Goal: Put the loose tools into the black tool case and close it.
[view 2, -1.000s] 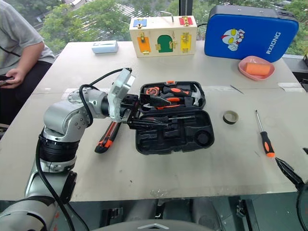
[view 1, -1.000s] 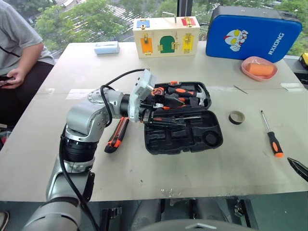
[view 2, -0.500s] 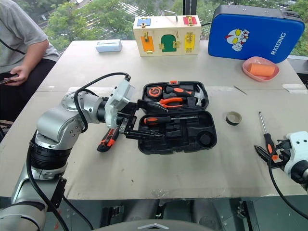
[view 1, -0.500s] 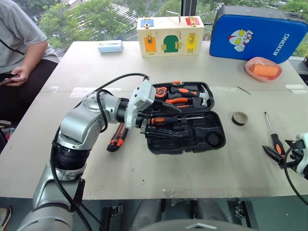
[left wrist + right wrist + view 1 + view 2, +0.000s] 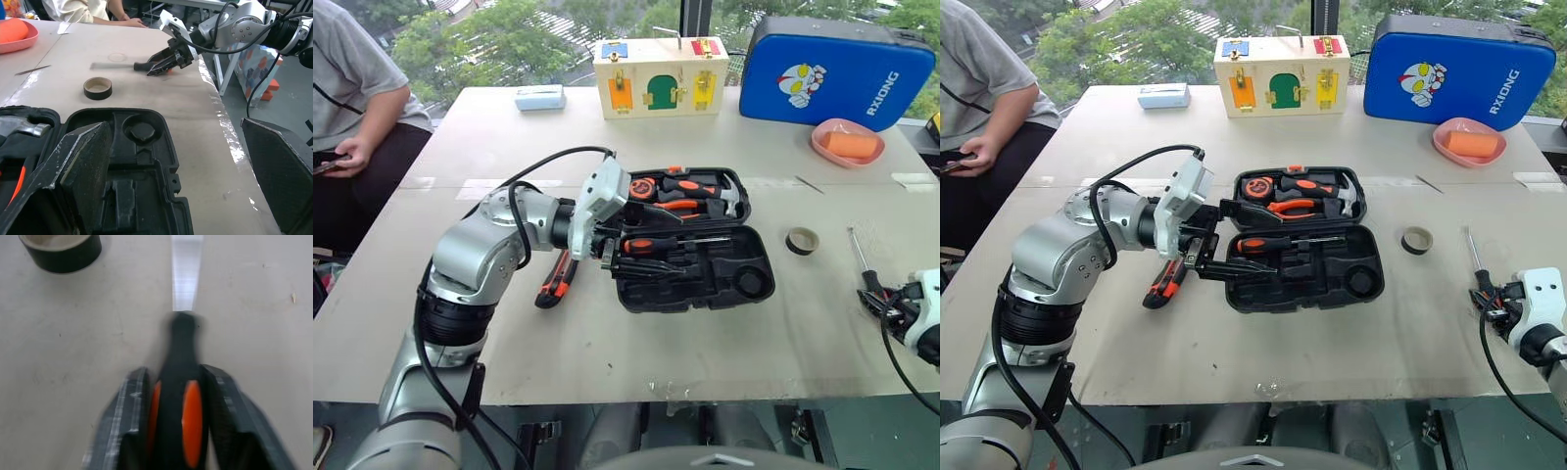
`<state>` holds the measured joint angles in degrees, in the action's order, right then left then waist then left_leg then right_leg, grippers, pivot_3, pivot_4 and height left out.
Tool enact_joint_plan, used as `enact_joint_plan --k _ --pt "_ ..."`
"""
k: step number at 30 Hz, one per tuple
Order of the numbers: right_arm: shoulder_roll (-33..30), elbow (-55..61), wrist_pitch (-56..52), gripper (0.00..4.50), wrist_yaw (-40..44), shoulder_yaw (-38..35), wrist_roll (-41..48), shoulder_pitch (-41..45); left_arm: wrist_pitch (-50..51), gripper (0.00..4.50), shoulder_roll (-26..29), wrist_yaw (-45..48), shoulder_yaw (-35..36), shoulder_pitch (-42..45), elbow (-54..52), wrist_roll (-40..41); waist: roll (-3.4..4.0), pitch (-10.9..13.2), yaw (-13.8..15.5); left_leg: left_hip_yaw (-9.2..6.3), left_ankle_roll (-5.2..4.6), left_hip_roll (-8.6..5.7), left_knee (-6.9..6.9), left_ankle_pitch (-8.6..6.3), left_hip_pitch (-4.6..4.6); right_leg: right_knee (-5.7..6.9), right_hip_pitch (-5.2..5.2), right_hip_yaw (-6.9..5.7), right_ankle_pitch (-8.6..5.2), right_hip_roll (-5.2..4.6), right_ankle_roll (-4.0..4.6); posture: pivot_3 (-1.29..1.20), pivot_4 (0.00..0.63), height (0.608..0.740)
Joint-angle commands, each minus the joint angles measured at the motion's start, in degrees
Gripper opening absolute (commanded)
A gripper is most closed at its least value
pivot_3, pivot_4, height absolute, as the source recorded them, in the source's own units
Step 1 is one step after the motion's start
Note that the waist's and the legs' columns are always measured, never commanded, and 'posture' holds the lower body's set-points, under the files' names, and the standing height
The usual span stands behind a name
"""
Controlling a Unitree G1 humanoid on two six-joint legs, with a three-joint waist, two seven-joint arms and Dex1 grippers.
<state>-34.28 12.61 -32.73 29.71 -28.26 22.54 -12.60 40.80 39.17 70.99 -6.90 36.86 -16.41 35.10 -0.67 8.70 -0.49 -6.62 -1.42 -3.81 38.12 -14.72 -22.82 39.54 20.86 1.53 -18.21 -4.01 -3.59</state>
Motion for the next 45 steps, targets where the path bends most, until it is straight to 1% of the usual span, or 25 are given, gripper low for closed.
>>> enact_joint_plan --k 1,4,7,10,12,14,17,20,21,24,28,35,43,45 --pt "-3.2 1.6 11.0 0.53 2.3 0.0 -3.8 2.8 -1.5 4.50 3.8 1.1 2.6 -0.9 0.0 -0.5 0.19 0.1 -0.3 0.01 0.00 0.00 -0.01 0.00 0.00 0.00 0.01 0.01 0.00 0.00 0.00 0.00 0.150 0.735" --pt "-5.8 1.7 10.2 0.53 5.1 1.2 -1.2 8.8 -1.9 4.50 7.4 2.0 4.1 -3.1 0.5 -0.6 0.33 0.2 -1.3 0.23 0.00 0.01 -0.17 0.00 0.12 0.02 0.12 0.07 0.00 0.03 0.00 0.00 0.150 0.735" --pt "-12.1 0.5 11.0 0.53 17.5 8.6 2.2 21.6 0.4 4.50 12.8 2.8 8.1 -7.9 -2.0 1.3 0.46 0.3 -2.4 0.25 0.03 0.04 -0.37 0.02 0.10 0.02 0.30 0.17 0.00 0.07 0.01 0.00 0.150 0.735" --pt "-15.1 -0.6 10.7 0.53 26.4 13.9 4.3 28.0 1.0 4.50 15.3 2.7 9.8 -10.8 -4.0 2.4 0.45 0.3 -2.2 0.32 0.05 0.10 -0.69 0.04 0.09 -0.11 0.42 0.24 -0.01 0.09 0.01 0.00 0.150 0.735" --pt "-16.6 -2.7 14.5 0.53 36.9 22.5 2.6 34.6 1.9 4.50 17.5 2.4 12.3 -14.7 -6.4 3.4 0.43 0.3 -1.6 0.03 0.24 0.15 -0.79 0.14 -0.02 -0.48 0.35 0.10 -0.01 0.11 0.02 0.00 0.150 0.735" --pt "-16.1 -6.3 18.0 0.53 43.5 28.7 0.4 40.3 2.8 4.50 18.7 1.7 14.3 -17.6 -8.4 4.5 0.39 0.4 -1.4 -0.01 0.26 0.15 -0.84 0.15 -0.12 -0.67 0.34 0.06 -0.01 0.07 0.02 0.00 0.150 0.735" --pt "-13.2 -12.2 22.4 0.53 48.8 35.1 -2.6 47.3 4.0 4.50 19.7 0.5 16.7 -20.7 -10.8 5.8 0.26 0.4 -1.2 0.02 0.26 0.04 -0.77 0.15 -0.25 -0.75 0.37 0.01 0.00 -0.05 0.00 0.00 0.150 0.735" --pt "-10.3 -18.9 30.0 0.53 54.5 41.2 -7.4 52.8 4.9 4.50 19.8 -1.7 18.8 -23.0 -13.0 7.1 0.22 0.5 -1.3 -0.02 0.27 0.05 -0.71 0.15 -0.20 -0.68 0.36 0.03 0.01 -0.06 0.00 0.00 0.150 0.735" --pt "-9.8 -20.5 31.8 0.53 55.5 42.1 -8.4 53.7 5.2 4.50 19.8 -2.2 19.2 -23.3 -13.4 7.4 0.22 0.5 -1.3 -0.03 0.27 0.06 -0.71 0.15 -0.19 -0.67 0.36 0.03 0.01 -0.04 0.01 0.00 0.150 0.735" --pt "-6.5 -27.8 35.6 0.53 53.8 45.3 -13.7 57.8 5.5 4.50 19.5 -4.0 20.0 -23.9 -14.5 8.4 0.22 0.5 -1.3 -0.10 0.29 0.07 -0.73 0.15 -0.17 -0.64 0.38 0.01 0.01 -0.02 0.01 0.00 0.150 0.735" --pt "-3.3 -32.1 34.9 0.53 52.6 46.7 -16.4 60.6 5.5 4.50 19.0 -6.0 19.9 -23.8 -15.3 9.3 0.22 0.5 -1.4 -0.06 0.30 0.05 -0.76 0.15 -0.19 -0.63 0.43 -0.07 0.01 -0.02 0.01 0.00 0.150 0.735" --pt "-2.7 -32.2 32.5 0.53 52.6 48.1 -19.1 59.7 4.3 4.50 18.6 -7.6 19.2 -22.7 -13.8 9.3 0.23 0.5 -1.5 -0.04 0.31 0.05 -0.79 0.16 -0.19 -0.63 0.45 -0.08 0.01 -0.02 0.02 0.00 0.150 0.735" --pt "-2.3 -28.6 22.5 0.53 49.4 47.2 -19.3 57.0 2.8 4.50 19.2 -7.7 19.7 -23.4 -12.4 8.7 0.23 0.5 -1.5 -0.05 0.31 0.05 -0.79 0.16 -0.19 -0.62 0.46 -0.07 0.01 -0.02 0.02 0.00 0.150 0.735" --pt "-2.7 -27.9 21.6 0.53 49.1 47.4 -19.5 56.0 2.8 4.50 19.0 -7.9 19.6 -23.4 -12.6 8.9 0.23 0.5 -1.5 -0.05 0.31 0.05 -0.80 0.16 -0.19 -0.62 0.46 -0.06 0.01 -0.02 0.02 0.00 0.150 0.735"
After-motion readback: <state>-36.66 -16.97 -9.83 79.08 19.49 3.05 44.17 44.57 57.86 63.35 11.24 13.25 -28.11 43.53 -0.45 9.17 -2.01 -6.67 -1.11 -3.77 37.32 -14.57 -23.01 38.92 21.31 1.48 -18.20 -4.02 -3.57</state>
